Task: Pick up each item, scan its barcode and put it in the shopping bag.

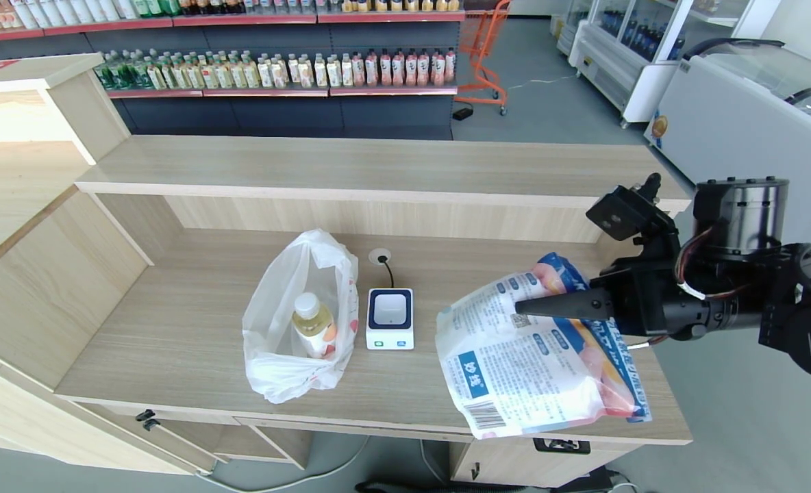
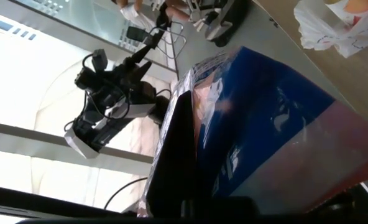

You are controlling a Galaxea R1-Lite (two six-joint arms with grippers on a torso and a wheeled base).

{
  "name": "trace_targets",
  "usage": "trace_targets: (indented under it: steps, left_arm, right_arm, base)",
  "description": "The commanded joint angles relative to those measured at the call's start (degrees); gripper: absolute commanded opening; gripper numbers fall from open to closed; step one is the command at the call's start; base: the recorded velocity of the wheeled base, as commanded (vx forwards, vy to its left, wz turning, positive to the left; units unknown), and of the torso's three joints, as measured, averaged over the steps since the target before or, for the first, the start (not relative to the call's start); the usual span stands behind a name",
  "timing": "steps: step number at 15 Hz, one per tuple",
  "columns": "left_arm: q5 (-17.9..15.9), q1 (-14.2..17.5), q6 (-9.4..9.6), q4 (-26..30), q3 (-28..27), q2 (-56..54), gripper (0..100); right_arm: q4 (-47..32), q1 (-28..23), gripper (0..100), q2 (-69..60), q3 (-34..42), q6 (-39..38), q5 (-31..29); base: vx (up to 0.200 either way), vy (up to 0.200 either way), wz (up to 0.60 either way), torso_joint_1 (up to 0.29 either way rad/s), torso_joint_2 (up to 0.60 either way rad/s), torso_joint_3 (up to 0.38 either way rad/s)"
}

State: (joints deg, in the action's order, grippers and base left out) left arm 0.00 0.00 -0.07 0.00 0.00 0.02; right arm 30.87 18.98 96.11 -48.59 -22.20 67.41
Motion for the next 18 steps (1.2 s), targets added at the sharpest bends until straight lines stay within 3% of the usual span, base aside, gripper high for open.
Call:
trace_targets:
  steps: [1,5,7,9,11,13,18]
  left_arm:
    - [0.00,0.00,-0.01,0.00,0.00,-0.02,100]
    - [0.00,0.00,-0.01,0.00,0.00,-0.02,100]
    - [0.00,0.00,-0.01,0.00,0.00,-0.02,100]
    - [0.00,0.00,-0.01,0.00,0.00,-0.02,100]
    - [0.00,0.00,-0.01,0.00,0.00,-0.02,100]
    - [0.00,0.00,-0.01,0.00,0.00,-0.02,100]
    - [0.00,0.00,-0.01,0.00,0.00,-0.02,100]
  right_arm:
    - [0.07,0.53,0,0.22,-0.10,0.05,-0.35]
    - [0.16,0.44,0,0.48,-0.01,1.54,-2.11]
    - [0.07,0.00,0,2.15,1.83,13.23,-8.26]
    - [0.07,-3.16,0,4.61,4.21,35.29,-16.79]
    - [-0.02,-8.43,0,4.26,6.05,50.76,-23.91]
    - [0.16,-11.77,0,2.06,8.60,54.81,-30.41]
    - [2.44,-20.21,0,0.83,12.20,64.47,-33.14]
  base:
    - [0.000,0.000,0.00,0.000,0.00,0.000]
    - [0.000,0.000,0.00,0.000,0.00,0.000]
    - [0.000,0.000,0.00,0.000,0.00,0.000]
    - [0.000,0.000,0.00,0.000,0.00,0.000]
    - [0.000,0.000,0.00,0.000,0.00,0.000]
    - [0.000,0.000,0.00,0.000,0.00,0.000]
    - [0.000,0.000,0.00,0.000,0.00,0.000]
